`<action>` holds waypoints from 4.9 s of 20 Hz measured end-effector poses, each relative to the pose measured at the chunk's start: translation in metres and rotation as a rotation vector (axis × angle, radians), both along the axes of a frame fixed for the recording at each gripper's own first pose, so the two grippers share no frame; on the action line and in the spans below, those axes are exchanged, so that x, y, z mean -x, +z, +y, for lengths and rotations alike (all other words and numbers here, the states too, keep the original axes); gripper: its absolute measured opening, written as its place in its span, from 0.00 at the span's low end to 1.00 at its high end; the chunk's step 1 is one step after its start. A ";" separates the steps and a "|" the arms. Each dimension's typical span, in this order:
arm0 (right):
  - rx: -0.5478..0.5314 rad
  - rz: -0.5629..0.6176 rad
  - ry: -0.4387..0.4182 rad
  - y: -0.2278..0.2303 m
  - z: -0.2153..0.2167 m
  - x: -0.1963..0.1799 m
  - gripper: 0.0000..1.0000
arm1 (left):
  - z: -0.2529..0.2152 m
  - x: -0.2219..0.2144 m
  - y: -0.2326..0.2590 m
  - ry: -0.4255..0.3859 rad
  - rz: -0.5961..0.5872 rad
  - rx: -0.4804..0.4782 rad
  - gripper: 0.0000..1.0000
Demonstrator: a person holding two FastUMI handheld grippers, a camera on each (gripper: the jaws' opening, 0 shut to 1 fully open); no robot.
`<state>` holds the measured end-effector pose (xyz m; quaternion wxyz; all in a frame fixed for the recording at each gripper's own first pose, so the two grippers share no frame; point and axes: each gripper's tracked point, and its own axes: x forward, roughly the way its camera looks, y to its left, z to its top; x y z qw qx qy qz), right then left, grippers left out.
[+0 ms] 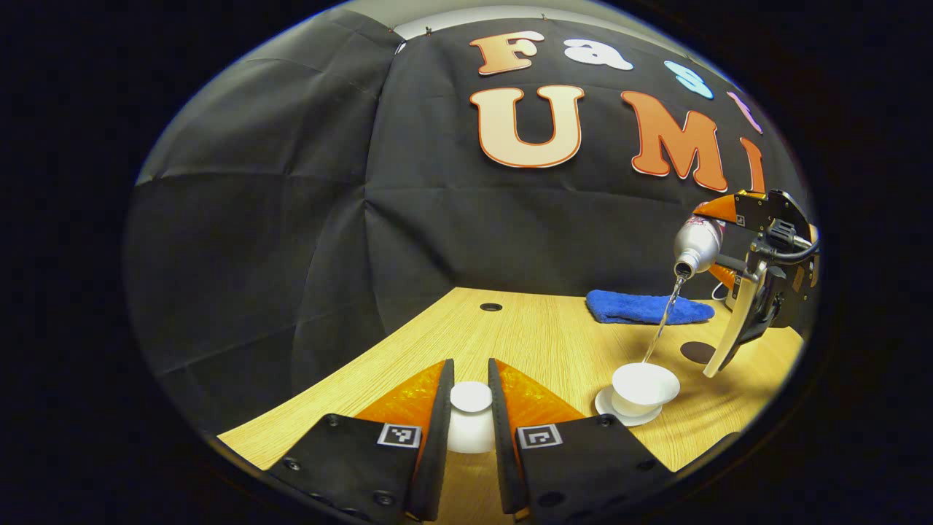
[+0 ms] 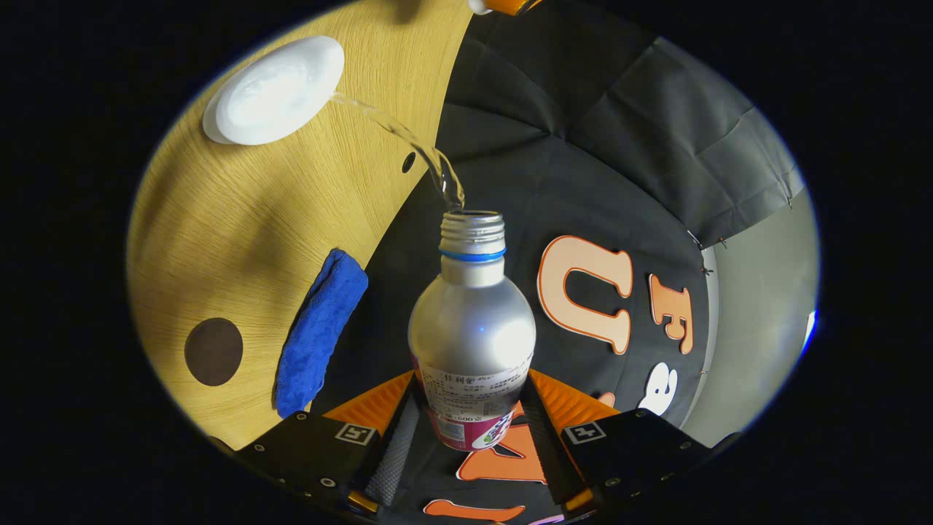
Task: Open the teacup lid with one hand, grasp the water bottle and pour water into the teacup with the other hand; after pouring, place the water bottle on the coaster and then close the teacup lid.
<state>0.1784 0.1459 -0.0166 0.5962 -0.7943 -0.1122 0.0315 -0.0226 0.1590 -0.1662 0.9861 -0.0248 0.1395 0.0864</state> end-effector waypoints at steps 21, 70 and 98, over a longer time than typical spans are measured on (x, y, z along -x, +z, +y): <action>0.161 -0.049 0.093 -0.019 0.025 0.015 0.78 | 0.000 0.002 -0.002 -0.011 0.011 0.005 0.34; -1.476 0.680 -0.152 -0.120 -0.089 0.000 0.80 | -0.146 -0.059 0.024 -0.275 -0.043 -0.011 0.34; -1.736 0.742 -0.195 -0.136 -0.106 0.031 0.98 | -0.188 -0.064 -0.033 -0.306 0.060 -0.009 0.34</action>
